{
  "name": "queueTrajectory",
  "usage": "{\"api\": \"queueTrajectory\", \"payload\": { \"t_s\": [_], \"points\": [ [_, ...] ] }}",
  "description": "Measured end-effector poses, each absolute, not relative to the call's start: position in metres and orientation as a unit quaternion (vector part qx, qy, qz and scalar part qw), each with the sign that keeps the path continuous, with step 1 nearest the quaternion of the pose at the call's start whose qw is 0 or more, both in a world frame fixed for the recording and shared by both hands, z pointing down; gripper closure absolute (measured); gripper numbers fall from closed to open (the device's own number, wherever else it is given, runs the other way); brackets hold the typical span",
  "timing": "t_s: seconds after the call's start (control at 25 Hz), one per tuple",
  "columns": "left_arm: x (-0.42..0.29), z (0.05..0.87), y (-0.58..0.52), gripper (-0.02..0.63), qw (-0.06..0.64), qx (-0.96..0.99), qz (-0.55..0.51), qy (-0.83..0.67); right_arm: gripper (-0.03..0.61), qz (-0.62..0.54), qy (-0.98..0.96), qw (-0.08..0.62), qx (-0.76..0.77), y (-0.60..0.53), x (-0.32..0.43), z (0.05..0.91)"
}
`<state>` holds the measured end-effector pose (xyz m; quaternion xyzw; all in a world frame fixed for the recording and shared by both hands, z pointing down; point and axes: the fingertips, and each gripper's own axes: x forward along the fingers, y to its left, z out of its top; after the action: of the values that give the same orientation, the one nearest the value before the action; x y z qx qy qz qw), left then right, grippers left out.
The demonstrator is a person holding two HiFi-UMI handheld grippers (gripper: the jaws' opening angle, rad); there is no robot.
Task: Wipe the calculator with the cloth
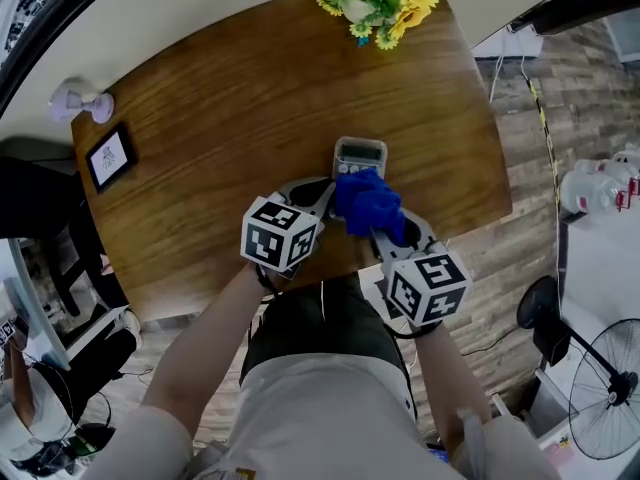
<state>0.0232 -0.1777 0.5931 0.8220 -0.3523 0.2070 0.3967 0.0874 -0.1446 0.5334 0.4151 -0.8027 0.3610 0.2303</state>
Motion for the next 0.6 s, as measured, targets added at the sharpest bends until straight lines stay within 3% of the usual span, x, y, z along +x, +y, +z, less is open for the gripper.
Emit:
{"api": "queueTrajectory", "payload": {
  "t_s": [0.24, 0.6],
  "points": [
    [0.023, 0.593, -0.178, 0.611, 0.395, 0.823, 0.205, -0.352, 0.499, 0.385, -0.809, 0.230, 0.379, -0.138, 0.049, 0.559],
    [0.022, 0.595, -0.179, 0.604, 0.382, 0.830, 0.220, -0.341, 0.500, 0.371, -0.816, 0.261, 0.357, -0.124, 0.081, 0.574]
  ]
}}
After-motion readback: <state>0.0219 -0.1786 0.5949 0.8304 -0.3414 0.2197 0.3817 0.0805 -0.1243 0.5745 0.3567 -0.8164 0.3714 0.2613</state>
